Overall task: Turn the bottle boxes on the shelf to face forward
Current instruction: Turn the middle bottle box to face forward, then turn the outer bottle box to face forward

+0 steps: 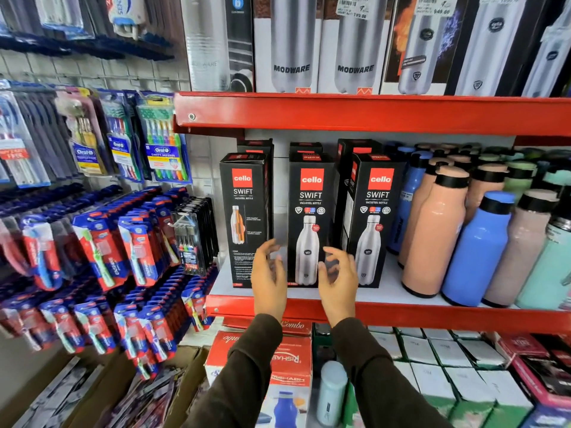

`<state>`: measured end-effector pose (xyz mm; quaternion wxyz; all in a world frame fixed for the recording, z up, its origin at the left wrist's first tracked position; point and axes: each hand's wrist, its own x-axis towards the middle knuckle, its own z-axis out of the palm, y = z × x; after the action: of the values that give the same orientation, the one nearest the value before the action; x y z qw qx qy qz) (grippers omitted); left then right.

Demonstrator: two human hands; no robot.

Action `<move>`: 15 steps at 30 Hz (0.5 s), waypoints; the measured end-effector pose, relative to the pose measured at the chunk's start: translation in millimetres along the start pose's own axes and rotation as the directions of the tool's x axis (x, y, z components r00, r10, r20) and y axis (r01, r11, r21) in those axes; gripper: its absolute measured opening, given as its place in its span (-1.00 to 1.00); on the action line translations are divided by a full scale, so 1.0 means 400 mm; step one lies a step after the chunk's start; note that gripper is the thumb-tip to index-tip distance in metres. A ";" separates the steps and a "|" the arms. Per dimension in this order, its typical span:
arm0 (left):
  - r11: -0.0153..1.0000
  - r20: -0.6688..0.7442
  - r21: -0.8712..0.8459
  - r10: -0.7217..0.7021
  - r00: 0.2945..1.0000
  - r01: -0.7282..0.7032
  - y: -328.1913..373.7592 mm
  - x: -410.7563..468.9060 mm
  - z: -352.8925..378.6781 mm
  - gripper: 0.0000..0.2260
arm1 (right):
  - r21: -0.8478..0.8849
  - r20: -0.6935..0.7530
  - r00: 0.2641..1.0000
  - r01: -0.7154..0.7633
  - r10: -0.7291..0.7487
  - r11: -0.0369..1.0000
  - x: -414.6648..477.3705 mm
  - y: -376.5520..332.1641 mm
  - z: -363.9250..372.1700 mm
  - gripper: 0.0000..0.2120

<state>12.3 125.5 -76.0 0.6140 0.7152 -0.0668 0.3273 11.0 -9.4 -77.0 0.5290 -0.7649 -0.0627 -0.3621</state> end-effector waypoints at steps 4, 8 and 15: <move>0.996 -0.128 0.022 0.091 0.988 -0.089 0.010 0.004 -0.065 -0.75 | 0.080 0.033 0.998 0.048 -0.051 0.996 -0.029 -0.050 0.052 -0.73; 0.983 -0.261 0.180 0.062 0.963 -0.014 -0.023 0.053 -0.131 -0.62 | 0.111 0.137 0.990 0.025 -0.040 0.994 -0.033 -0.086 0.124 -0.68; 0.980 0.098 0.111 -0.173 0.980 0.162 -0.077 0.130 -0.212 -0.54 | -0.044 0.445 0.879 -0.171 0.173 0.984 -0.021 -0.117 0.222 -0.52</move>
<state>35.2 226.7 -70.5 0.5972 0.7654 -0.0220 0.2386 25.7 89.0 -62.1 0.5290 -0.8311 -0.1139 -0.1284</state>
